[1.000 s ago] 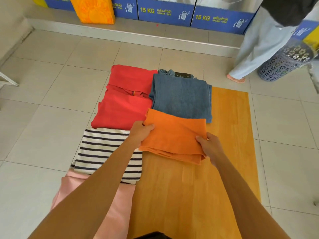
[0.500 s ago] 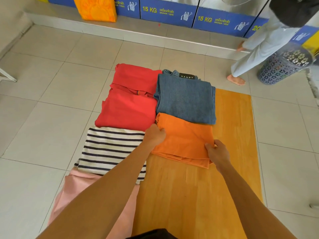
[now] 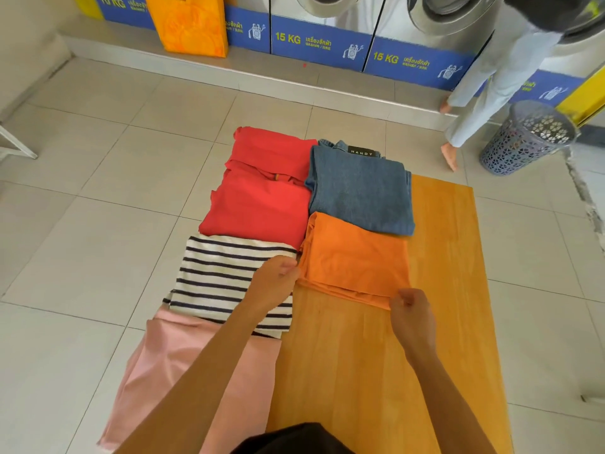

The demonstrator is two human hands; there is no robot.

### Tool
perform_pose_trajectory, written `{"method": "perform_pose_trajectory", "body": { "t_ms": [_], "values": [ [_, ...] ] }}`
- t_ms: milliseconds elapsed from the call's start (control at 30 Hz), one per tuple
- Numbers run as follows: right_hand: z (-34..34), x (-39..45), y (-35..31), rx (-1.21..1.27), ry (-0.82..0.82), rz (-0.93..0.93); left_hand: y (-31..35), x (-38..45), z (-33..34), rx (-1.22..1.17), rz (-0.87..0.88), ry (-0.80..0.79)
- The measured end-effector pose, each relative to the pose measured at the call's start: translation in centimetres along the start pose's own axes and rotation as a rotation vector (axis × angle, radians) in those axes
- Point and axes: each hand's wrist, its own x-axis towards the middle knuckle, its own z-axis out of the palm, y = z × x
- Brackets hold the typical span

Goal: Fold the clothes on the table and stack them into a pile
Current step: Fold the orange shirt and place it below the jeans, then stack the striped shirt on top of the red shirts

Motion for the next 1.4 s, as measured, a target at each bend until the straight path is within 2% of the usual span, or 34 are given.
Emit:
{"method": "perform_pose_trajectory", "body": {
  "t_ms": [200, 433, 733, 967, 1400],
  "values": [
    [1.8, -4.8, -2.8, 0.122, -0.157, -0.160, -2.5, -3.0, -1.0, -0.059, -0.021, 0.053],
    [2.6, -8.1, -5.2, 0.174, -0.271, -0.303, -1.9, -7.3, -1.0, -0.129, -0.009, 0.093],
    [3.8, -12.9, -6.4, 0.214, -0.416, -0.322, -2.9, -11.1, -3.0, -0.163, -0.041, 0.143],
    [4.4, -13.9, -8.1, 0.207, -0.427, -0.351, -2.4, -11.1, -5.2, -0.204, -0.015, 0.148],
    [10.4, -14.6, -14.9, 0.349, -0.247, -0.251, -3.6, -6.9, -14.1, -0.173, 0.014, 0.030]
  ]
}}
